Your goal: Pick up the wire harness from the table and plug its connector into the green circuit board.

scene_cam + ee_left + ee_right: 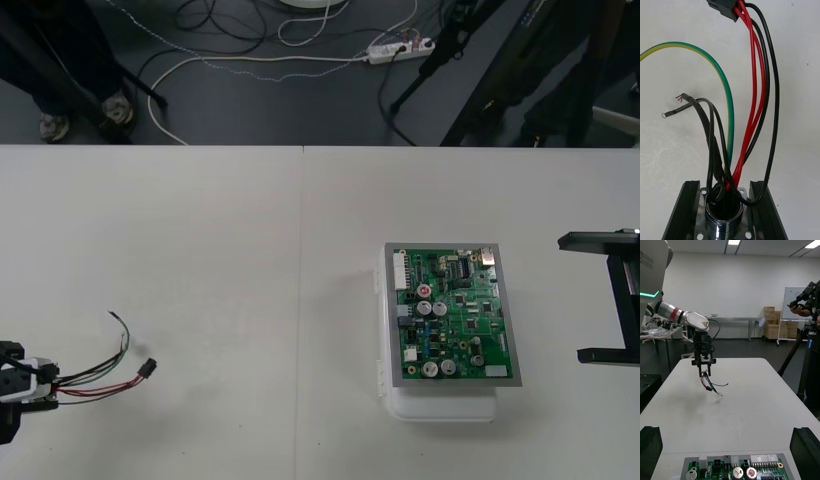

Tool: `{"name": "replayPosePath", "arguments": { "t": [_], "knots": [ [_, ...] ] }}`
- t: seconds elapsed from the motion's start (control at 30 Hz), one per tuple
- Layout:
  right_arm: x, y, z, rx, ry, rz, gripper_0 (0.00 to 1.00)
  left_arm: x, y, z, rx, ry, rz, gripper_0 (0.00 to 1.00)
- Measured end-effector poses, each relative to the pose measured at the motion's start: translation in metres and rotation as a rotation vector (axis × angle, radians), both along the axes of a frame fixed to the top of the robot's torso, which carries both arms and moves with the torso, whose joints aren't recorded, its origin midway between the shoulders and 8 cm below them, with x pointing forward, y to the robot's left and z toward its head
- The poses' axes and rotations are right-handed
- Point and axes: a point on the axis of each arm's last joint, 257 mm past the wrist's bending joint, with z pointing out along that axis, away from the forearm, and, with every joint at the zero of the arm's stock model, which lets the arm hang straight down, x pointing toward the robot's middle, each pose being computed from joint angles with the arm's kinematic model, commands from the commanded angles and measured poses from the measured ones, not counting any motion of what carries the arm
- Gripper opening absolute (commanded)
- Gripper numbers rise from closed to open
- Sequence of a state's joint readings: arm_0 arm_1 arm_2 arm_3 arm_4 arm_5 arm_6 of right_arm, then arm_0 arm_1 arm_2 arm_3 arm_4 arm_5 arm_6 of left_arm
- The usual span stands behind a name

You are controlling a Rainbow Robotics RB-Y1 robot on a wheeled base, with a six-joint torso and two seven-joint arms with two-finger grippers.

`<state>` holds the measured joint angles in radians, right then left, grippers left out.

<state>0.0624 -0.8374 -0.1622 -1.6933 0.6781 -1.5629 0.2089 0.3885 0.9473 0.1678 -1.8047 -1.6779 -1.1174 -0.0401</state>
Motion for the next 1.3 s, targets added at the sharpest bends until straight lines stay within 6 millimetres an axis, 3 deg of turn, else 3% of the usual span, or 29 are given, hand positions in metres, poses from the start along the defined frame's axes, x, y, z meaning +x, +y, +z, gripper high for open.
{"name": "replayPosePath", "arguments": {
  "t": [0.33,0.5,0.93,1.3],
  "knots": [
    [0.003,-0.003,-0.002,0.007,0.058,-0.01,1.0,-0.013,0.001,0.041,-0.061,0.045,-0.044,0.0],
    [0.005,-0.006,-0.003,0.01,0.101,-0.016,1.0,-0.013,-0.011,0.061,-0.126,0.041,-0.071,0.0],
    [0.008,-0.009,-0.005,0.013,0.111,-0.028,1.0,0.022,-0.044,0.121,-0.288,-0.111,-0.113,0.0],
    [0.008,-0.009,-0.005,0.013,0.111,-0.028,1.0,0.038,-0.082,0.161,-0.431,-0.197,-0.184,0.0]
  ]
}}
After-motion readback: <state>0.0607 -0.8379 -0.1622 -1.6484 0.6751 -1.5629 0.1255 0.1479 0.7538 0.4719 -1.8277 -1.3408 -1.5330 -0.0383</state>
